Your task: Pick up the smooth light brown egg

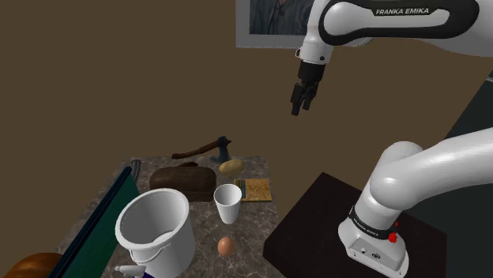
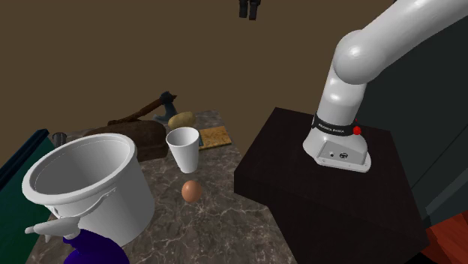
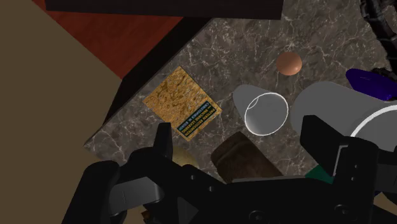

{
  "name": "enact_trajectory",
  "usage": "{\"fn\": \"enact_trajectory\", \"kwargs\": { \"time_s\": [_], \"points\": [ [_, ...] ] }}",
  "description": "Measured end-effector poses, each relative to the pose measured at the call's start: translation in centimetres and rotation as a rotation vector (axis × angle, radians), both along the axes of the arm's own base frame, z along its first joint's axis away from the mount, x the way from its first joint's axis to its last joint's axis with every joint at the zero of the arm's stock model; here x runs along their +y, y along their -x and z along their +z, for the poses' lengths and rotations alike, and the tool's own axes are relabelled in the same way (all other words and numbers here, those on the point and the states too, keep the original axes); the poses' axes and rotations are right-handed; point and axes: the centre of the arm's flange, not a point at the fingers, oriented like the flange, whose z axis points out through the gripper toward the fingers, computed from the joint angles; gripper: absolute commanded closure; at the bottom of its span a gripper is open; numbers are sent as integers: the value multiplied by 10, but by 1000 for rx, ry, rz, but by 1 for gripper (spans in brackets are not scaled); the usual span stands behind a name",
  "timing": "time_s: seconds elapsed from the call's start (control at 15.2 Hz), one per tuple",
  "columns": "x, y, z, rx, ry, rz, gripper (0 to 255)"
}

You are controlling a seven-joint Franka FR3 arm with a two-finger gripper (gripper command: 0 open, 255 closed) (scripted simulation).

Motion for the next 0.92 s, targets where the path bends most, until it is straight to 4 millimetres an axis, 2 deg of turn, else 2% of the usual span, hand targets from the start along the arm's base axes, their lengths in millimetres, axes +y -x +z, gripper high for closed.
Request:
{"fn": "enact_trajectory", "kwargs": {
  "time_s": [0.07,0.26,0.92],
  "points": [
    [0,0,0,0,0,0,0],
    [16,3,-23,-6,-6,1,0],
    [86,3,-133,-34,-33,2,0]
  ]
}}
